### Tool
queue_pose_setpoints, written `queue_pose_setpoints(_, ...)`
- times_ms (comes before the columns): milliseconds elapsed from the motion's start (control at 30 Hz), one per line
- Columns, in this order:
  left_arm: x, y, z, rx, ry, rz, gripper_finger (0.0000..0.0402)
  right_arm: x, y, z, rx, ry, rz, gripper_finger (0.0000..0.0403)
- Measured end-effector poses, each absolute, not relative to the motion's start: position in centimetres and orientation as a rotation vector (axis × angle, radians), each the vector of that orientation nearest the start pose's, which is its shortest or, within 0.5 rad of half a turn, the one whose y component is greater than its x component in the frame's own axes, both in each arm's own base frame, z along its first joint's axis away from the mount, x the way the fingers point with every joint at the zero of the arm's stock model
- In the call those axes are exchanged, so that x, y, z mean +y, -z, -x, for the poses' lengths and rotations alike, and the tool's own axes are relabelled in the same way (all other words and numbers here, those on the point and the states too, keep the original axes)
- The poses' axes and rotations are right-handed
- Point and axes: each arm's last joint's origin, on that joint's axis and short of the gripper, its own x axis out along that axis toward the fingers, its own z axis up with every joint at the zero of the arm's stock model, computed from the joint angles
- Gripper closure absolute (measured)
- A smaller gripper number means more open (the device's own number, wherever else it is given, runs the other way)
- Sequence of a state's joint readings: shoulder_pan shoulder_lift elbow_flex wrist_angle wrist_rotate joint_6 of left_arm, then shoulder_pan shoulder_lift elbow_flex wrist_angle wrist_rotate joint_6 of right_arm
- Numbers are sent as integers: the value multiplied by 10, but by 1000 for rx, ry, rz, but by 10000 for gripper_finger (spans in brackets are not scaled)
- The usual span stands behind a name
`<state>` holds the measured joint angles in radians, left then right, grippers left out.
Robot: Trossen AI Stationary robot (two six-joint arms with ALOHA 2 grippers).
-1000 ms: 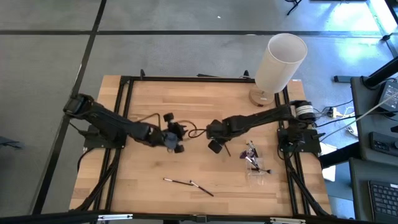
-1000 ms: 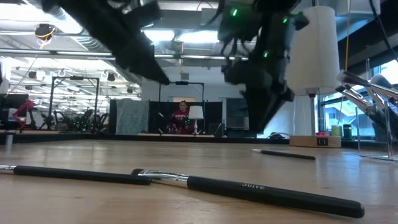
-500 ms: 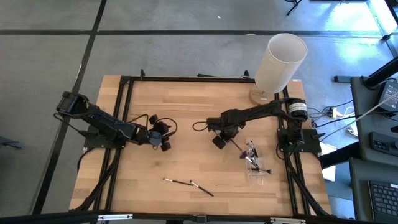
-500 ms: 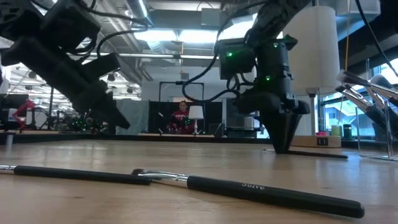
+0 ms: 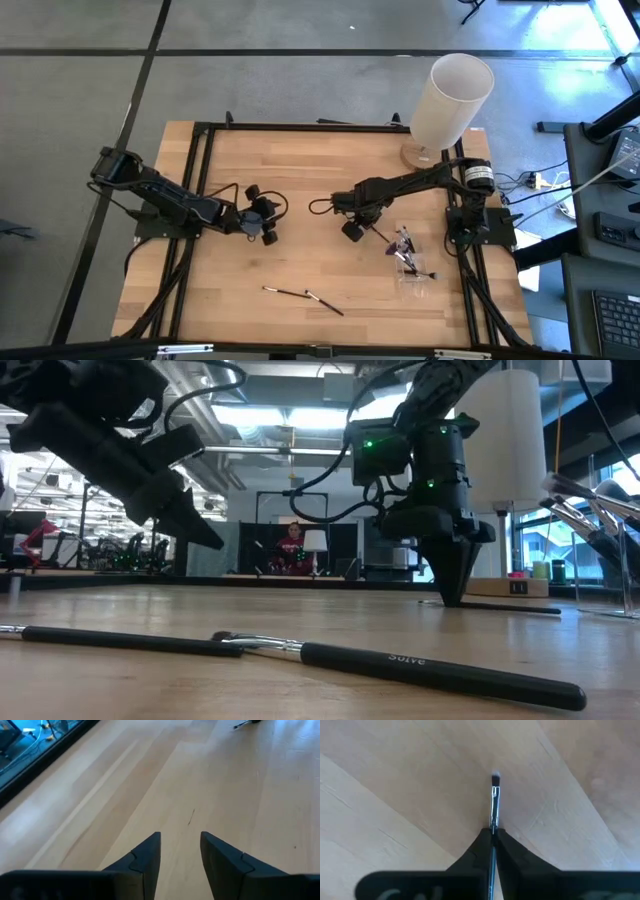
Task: Put items in baskets/containers
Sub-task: Put the paintbrush into the right section of the transparent organizer
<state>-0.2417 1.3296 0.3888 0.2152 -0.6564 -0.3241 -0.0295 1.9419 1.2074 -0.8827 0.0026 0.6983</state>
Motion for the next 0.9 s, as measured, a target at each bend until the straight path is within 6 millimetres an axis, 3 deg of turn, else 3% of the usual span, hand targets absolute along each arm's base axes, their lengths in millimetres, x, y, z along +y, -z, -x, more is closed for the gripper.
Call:
queue_pose_setpoints(200,-34,-138,-216,579,-519,-34,270,-3,-164,-331,1429,562,-502,390)
queue_pose_setpoints(333,-34,-138,-216,584,-523,-38,271,7,-216,-323,1234,516,-480,385)
queue_pose_setpoints(467,-35,-136,-214,600,-524,-26,273,28,-259,-299,1083,495,-384,387)
queue_pose_setpoints(567,-36,-135,-212,615,-526,-19,274,49,-294,-271,954,457,-338,384)
queue_pose_setpoints(700,-36,-135,-212,611,-529,-4,274,76,-326,-232,822,405,-328,384)
queue_pose_setpoints(800,-36,-135,-212,609,-531,1,274,94,-341,-203,753,341,-334,385)
queue_pose_setpoints(900,-36,-135,-212,608,-531,2,274,112,-341,-183,736,266,-327,385)
